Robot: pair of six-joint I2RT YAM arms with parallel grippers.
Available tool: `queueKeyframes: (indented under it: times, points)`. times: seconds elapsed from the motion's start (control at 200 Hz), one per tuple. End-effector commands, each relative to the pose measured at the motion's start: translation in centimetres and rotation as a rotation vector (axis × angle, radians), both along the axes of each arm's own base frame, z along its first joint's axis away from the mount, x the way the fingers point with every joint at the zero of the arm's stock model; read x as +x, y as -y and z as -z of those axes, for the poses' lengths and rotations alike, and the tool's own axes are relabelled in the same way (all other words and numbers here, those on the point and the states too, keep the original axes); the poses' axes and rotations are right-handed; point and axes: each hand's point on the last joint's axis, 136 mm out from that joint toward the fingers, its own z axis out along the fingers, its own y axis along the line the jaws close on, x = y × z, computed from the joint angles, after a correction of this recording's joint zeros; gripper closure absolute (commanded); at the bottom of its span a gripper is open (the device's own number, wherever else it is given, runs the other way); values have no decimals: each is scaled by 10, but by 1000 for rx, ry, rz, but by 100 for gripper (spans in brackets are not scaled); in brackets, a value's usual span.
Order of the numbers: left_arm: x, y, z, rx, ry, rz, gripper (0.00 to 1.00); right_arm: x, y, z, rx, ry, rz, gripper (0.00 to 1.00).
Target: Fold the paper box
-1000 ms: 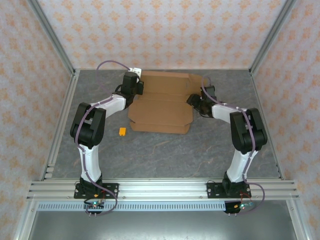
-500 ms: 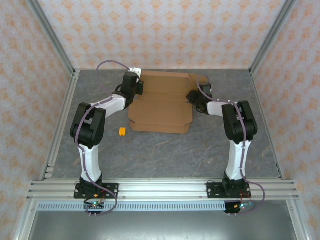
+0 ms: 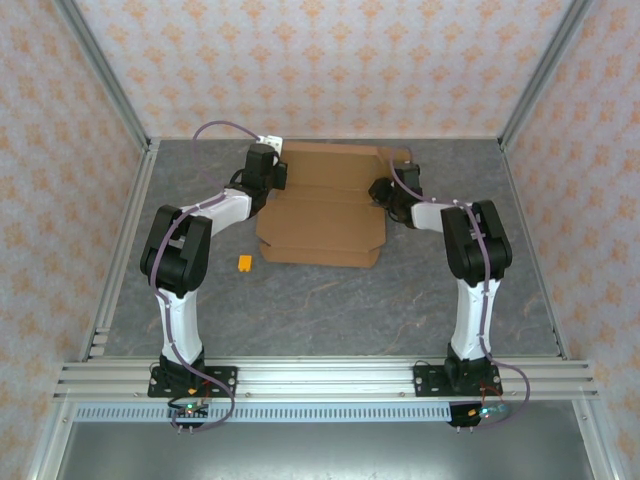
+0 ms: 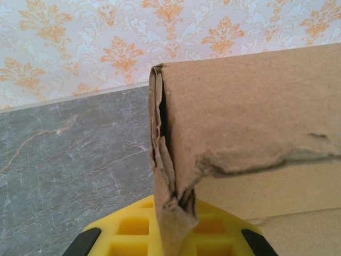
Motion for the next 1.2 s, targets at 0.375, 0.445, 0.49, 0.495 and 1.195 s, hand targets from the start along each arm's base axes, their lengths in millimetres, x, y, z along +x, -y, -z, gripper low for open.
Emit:
queueKeyframes:
  times: [0.375, 0.445, 0.49, 0.495, 1.195]
  points:
    - [2, 2, -3, -4, -4, -2, 100, 9, -39, -12, 76, 71, -83, 72]
    - [1, 2, -2, -4, -5, -2, 100, 7, -40, -8, 78, 63, -89, 72]
    - [2, 2, -3, -4, -4, -3, 100, 5, -40, -7, 76, 62, -91, 71]
    - [2, 2, -3, -4, -4, -3, 100, 5, -40, -8, 75, 63, -91, 71]
    - [2, -1, -5, 20, -2, -11, 100, -89, 76, -121, -299, 201, -23, 41]
